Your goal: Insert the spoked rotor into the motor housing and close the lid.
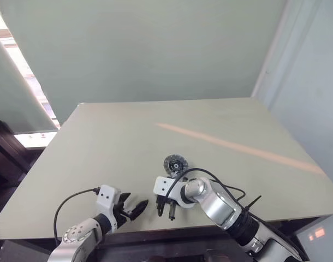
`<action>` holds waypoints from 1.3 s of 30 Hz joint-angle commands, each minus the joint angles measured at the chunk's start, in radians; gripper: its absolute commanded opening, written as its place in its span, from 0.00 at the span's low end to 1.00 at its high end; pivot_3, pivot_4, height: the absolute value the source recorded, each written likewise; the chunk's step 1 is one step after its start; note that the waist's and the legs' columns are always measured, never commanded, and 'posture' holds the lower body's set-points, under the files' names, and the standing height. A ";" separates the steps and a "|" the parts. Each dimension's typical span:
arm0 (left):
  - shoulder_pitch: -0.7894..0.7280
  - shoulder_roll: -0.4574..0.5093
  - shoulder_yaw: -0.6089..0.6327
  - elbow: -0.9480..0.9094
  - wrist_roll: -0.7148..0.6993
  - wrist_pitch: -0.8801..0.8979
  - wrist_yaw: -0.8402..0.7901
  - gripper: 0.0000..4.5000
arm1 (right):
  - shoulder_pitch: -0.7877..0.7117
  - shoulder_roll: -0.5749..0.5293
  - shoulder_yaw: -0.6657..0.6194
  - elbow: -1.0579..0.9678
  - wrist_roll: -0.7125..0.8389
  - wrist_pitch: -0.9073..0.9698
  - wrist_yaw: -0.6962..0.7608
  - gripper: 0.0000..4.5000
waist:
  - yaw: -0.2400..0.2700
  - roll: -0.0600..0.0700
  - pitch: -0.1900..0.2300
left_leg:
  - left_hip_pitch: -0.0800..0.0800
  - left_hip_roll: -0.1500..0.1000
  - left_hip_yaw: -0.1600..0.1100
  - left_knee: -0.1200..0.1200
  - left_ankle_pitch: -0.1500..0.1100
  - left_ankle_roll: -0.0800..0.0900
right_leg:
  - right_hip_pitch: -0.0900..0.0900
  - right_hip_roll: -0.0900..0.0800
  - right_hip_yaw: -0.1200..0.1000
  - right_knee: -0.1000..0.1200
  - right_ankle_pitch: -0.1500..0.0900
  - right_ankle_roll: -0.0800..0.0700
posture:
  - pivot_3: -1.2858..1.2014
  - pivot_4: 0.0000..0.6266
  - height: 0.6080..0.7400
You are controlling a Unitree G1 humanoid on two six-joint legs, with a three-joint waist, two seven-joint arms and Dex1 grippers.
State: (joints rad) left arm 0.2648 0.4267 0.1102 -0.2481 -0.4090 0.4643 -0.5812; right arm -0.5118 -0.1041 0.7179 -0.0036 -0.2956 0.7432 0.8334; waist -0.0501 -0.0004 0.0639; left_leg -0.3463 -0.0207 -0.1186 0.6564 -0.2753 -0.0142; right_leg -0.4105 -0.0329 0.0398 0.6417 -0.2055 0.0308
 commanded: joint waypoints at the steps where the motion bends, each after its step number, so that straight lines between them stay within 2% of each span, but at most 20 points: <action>1: -0.006 0.004 0.002 -0.053 -0.002 -0.004 0.004 1.00 | -0.027 0.000 0.002 -0.047 0.021 -0.010 0.008 0.31 | 0.000 0.000 0.000 | 0.000 0.000 0.000 0.000 0.000 0.000 | 0.000 0.000 0.000 0.000 0.000 0.000 | 0.52 0.00 1.00; 7: 0.001 0.008 0.001 -0.062 -0.003 0.000 0.008 1.00 | -0.052 -0.044 0.009 -0.118 0.037 0.004 0.047 0.78 | 0.000 0.000 0.000 | 0.000 0.000 0.000 0.000 0.000 0.000 | 0.000 0.000 0.000 0.000 0.000 0.000 | 0.52 0.00 1.00; 10: -0.001 0.010 -0.001 -0.061 -0.003 0.001 0.006 1.00 | -0.119 -0.150 0.049 -0.146 0.009 -0.054 0.129 0.99 | 0.000 0.000 0.000 | 0.000 0.000 0.000 0.001 0.000 0.000 | 0.000 0.000 0.000 0.000 0.000 0.000 | 0.52 0.00 1.00; 14: -0.008 0.011 -0.005 -0.058 -0.002 0.004 0.005 1.00 | -0.180 -0.240 0.092 -0.112 -0.017 -0.190 0.177 0.99 | 0.000 0.000 0.000 | 0.000 0.000 0.000 0.002 0.000 0.000 | 0.001 -0.001 0.000 0.000 0.000 0.000 | 0.52 0.00 1.00; 18: -0.014 0.011 -0.011 -0.056 -0.001 0.006 0.005 1.00 | -0.211 -0.276 0.124 -0.058 -0.027 -0.295 0.233 0.99 | -0.001 0.000 0.000 | 0.001 0.000 0.000 -0.001 0.000 0.000 | 0.000 0.000 0.000 0.000 0.000 0.000 | 0.52 0.00 1.00; 25: -0.011 0.010 -0.011 -0.062 0.000 0.010 0.008 1.00 | -0.213 -0.260 0.143 0.016 -0.049 -0.404 0.267 0.99 | 0.000 0.000 0.000 | 0.000 0.000 0.000 -0.002 0.000 0.000 | 0.000 -0.001 0.000 -0.001 0.000 0.000 | 0.52 0.00 1.00; 39: -0.007 0.014 -0.012 -0.065 0.002 0.010 0.004 1.00 | -0.184 -0.225 0.135 0.143 -0.111 -0.436 0.239 0.99 | 0.000 0.000 0.000 | 0.001 0.000 0.000 -0.001 0.000 0.000 | 0.001 0.000 0.000 -0.001 0.000 0.000 | 0.52 0.00 1.00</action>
State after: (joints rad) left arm 0.2645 0.4315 0.0948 -0.2691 -0.4063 0.4810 -0.5742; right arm -0.6933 -0.3351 0.8787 0.1421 -0.3945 0.3163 1.0804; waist -0.0499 -0.0006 0.0638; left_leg -0.3450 -0.0210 -0.1184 0.6550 -0.2752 -0.0141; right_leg -0.4094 -0.0333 0.0397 0.6410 -0.2055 0.0308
